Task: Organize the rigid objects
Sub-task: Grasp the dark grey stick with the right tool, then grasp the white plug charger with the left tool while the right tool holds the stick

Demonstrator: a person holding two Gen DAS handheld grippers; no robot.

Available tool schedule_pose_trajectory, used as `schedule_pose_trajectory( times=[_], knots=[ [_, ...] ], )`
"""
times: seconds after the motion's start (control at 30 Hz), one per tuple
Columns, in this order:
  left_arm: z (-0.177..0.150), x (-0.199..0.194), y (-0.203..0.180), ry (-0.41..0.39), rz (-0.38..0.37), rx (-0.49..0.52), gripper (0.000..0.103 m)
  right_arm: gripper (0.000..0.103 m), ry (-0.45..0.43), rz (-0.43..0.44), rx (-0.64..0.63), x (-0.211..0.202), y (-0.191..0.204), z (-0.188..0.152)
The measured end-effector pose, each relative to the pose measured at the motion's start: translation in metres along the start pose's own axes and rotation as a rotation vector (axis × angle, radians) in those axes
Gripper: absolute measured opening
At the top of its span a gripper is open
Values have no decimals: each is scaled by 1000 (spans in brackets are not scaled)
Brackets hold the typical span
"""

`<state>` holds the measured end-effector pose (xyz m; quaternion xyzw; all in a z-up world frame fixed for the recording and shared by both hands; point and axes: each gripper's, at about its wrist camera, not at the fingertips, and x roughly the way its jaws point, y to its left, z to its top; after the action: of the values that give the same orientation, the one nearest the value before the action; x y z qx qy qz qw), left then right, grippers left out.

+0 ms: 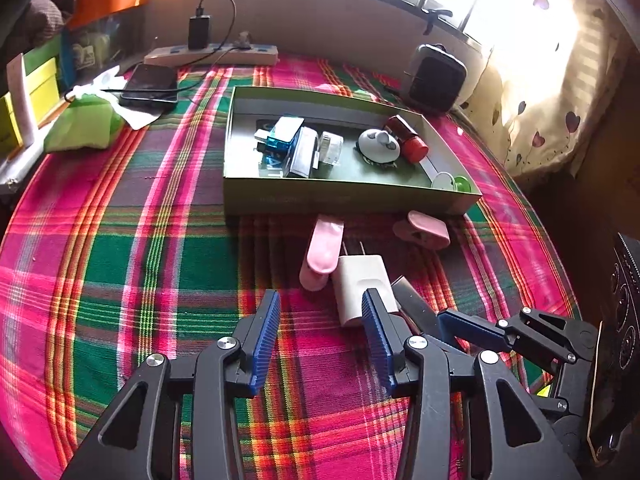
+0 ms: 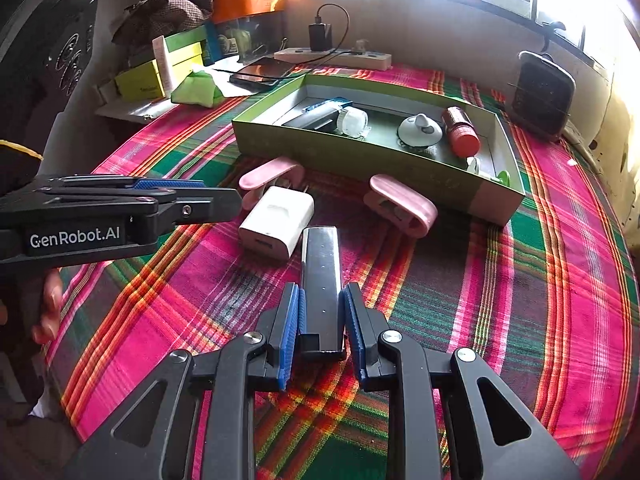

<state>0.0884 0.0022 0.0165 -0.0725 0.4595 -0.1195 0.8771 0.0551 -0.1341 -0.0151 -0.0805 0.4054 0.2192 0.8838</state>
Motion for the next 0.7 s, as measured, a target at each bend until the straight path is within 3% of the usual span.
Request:
schedule_pose_trajectory(
  times=[0.27,0.7],
  knots=[
    [3,8,-15,8,-13,28,43,24,-2,19,-6,-5,0,-7],
    [7,24,-34,29,25,73,43,24,-3,-66,28,-16,-24,-18]
  ],
)
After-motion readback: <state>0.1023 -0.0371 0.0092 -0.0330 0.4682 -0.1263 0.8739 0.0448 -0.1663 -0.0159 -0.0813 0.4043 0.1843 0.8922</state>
